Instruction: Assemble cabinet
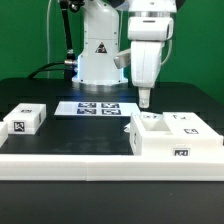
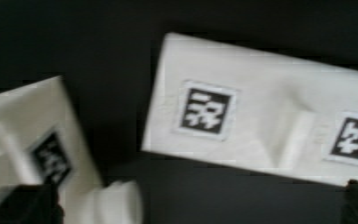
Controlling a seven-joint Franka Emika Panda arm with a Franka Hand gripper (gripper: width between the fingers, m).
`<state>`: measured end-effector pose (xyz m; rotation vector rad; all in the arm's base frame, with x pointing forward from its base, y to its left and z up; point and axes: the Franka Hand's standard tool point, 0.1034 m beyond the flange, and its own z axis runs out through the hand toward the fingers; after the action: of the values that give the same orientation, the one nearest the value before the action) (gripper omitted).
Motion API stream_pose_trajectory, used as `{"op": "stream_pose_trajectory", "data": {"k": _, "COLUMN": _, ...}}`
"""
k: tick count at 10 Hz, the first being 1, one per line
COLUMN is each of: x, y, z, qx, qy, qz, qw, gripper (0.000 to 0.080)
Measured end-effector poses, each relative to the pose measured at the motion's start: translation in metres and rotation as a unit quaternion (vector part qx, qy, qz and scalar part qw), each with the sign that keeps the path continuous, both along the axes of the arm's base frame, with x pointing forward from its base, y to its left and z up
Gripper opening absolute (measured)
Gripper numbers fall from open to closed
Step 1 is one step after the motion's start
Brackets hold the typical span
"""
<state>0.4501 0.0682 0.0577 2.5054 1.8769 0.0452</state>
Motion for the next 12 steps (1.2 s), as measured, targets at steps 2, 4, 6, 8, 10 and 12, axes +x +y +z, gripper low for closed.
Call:
{"op": "stream_pose_trajectory", "data": {"k": 2, "x": -0.015, "y": -0.002, "z": -0.009, "qx": 0.002, "qy": 0.007, "qz": -0.01, "qw": 1.0, "gripper": 0.0798}}
{"op": "stream_pose_trajectory", "data": {"k": 4, "x": -0.014, "y": -0.002, "z": -0.008, "qx": 0.002, "qy": 0.007, "qz": -0.01, "qw": 1.0, "gripper": 0.0798}}
{"op": "stream_pose_trajectory", "data": {"k": 6, "x": -0.016, "y": -0.001, "z": -0.011, "qx": 0.006, "qy": 0.005, "qz": -0.021, "qw": 1.0, "gripper": 0.0798}}
{"op": "stream_pose_trajectory", "data": {"k": 8, "x": -0.026, "y": 0.003, "z": -0.02, "qx": 0.017, "qy": 0.0, "qz": -0.025, "qw": 1.0, "gripper": 0.0798}}
{"op": "stream_pose_trajectory", "data": {"k": 10, "x": -0.029, "y": 0.008, "z": -0.024, "qx": 0.018, "qy": 0.005, "qz": -0.038, "qw": 0.999, "gripper": 0.0798}}
{"op": "stream_pose_trajectory", "data": {"k": 12, "x": -0.031, "y": 0.01, "z": -0.031, "qx": 0.023, "qy": 0.005, "qz": -0.037, "qw": 0.999, "gripper": 0.0798}}
